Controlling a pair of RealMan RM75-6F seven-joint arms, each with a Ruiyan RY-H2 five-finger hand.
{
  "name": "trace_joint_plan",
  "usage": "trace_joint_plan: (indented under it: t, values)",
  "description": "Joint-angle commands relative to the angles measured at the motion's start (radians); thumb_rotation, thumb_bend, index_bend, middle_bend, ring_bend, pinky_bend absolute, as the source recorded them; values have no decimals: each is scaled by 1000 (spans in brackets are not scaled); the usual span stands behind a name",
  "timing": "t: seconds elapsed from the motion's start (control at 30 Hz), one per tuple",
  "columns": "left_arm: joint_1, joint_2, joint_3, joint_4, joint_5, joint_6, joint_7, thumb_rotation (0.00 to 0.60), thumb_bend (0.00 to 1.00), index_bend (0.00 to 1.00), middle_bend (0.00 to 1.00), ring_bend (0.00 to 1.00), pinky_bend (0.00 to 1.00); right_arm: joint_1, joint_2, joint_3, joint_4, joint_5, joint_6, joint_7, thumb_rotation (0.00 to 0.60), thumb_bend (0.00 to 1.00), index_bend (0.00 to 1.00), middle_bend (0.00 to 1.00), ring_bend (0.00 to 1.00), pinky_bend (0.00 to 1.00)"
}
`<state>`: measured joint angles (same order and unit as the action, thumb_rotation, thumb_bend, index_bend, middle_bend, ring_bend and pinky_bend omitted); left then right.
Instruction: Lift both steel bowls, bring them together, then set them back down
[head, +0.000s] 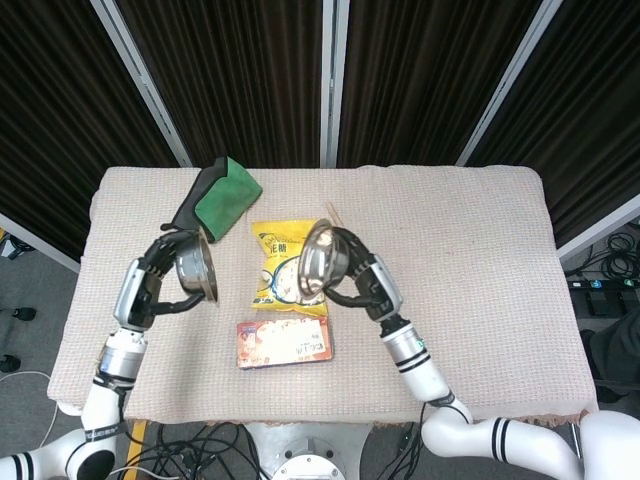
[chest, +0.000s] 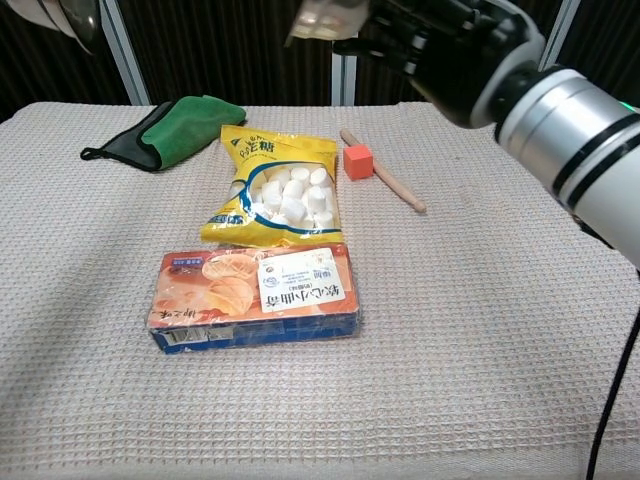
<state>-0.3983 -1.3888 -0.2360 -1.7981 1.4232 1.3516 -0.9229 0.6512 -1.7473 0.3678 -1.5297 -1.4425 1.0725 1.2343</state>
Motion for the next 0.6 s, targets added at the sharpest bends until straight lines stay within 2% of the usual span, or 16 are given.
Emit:
trace_joint_plan:
  t: [0.03, 0.2, 0.5, 0.6]
  values:
    - [-2, -4, 17, 16, 20, -11, 13, 600, 93, 395, 389, 318, 514, 77, 0, -14, 47, -69, -75, 77, 600, 278, 428, 394, 316, 443]
    - [-17, -11, 14, 32, 52, -8, 73, 600, 92, 397, 389, 326, 514, 139, -19, -24, 84, -71, -125, 76, 600, 292, 428, 391, 316, 443]
    - [-44, -19, 2, 3, 79, -1, 180, 600, 92, 399, 389, 327, 514, 228, -85, 25, 117, -23, -146, 49, 600, 293, 429, 388, 316, 444]
    - [-44, -31, 3, 1, 74, 7, 196, 600, 92, 399, 389, 327, 514, 237, -90, 25, 116, -16, -137, 37, 600, 294, 429, 388, 316, 444]
